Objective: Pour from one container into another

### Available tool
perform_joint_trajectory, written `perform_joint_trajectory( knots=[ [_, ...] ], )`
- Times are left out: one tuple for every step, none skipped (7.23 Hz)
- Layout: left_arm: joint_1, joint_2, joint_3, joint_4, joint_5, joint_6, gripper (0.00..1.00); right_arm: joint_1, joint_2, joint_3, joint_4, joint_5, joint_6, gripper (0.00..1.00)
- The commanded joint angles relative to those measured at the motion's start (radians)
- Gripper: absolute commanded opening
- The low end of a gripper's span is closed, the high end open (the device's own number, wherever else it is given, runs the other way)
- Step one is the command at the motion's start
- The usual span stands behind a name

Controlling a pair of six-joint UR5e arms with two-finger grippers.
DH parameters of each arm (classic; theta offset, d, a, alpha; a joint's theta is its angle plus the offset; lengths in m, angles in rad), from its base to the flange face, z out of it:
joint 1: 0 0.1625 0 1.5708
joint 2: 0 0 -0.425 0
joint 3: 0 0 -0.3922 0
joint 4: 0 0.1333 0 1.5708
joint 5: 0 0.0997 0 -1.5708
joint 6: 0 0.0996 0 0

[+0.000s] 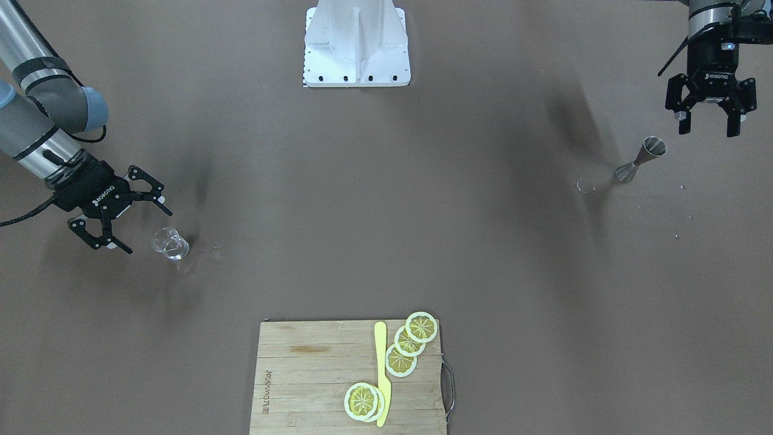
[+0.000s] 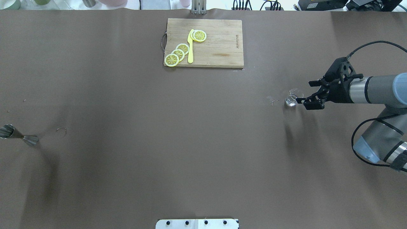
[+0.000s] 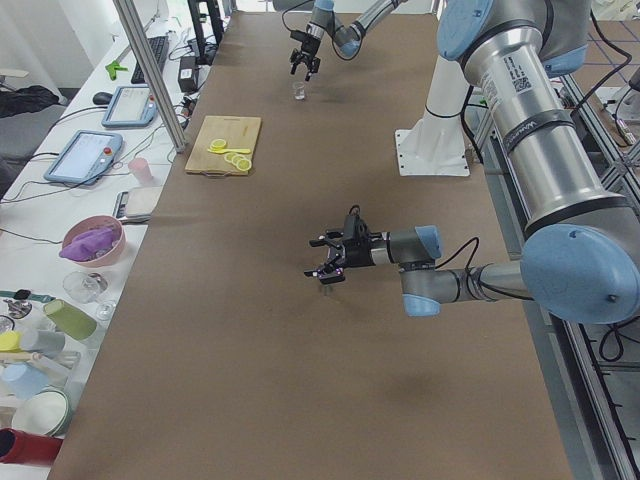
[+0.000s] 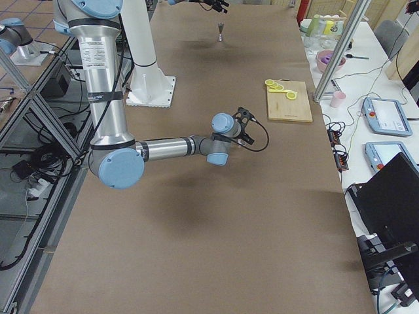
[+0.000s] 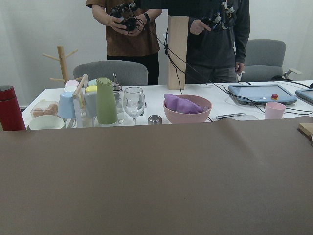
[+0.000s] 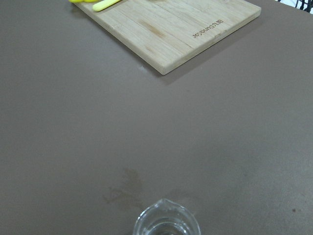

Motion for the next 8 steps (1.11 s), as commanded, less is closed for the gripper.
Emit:
perform_joint_trajectory(
  knots=[
    [0.054,-0.063,0.071,-0.053,0.040,-0.001,0.95,-0.017,0.021,-0.082,0.110,-0.030,0.003,0.99],
    [0.074,-0.075,0.106,-0.070,0.082,-0.002,0.95,-0.023,0.025,-0.082,0.112,-0.047,0.005,0.99],
    [0.092,-0.098,0.131,-0.070,0.112,-0.002,0.95,-0.036,0.040,-0.088,0.112,-0.077,0.011,0.99],
    [0.100,-0.121,0.155,-0.075,0.119,-0.002,0.95,-0.042,0.058,-0.105,0.112,-0.087,0.011,0.99],
    [0.105,-0.143,0.189,-0.088,0.127,-0.004,0.95,-0.046,0.061,-0.107,0.112,-0.087,0.023,0.99],
    [0.118,-0.163,0.223,-0.098,0.152,-0.021,0.95,-0.048,0.058,-0.110,0.112,-0.085,0.029,0.98],
    [0.128,-0.163,0.223,-0.099,0.153,-0.022,0.95,-0.048,0.058,-0.111,0.112,-0.087,0.033,0.96],
    [0.135,-0.171,0.238,-0.101,0.161,-0.024,0.95,-0.051,0.057,-0.113,0.112,-0.082,0.048,0.90]
  ],
)
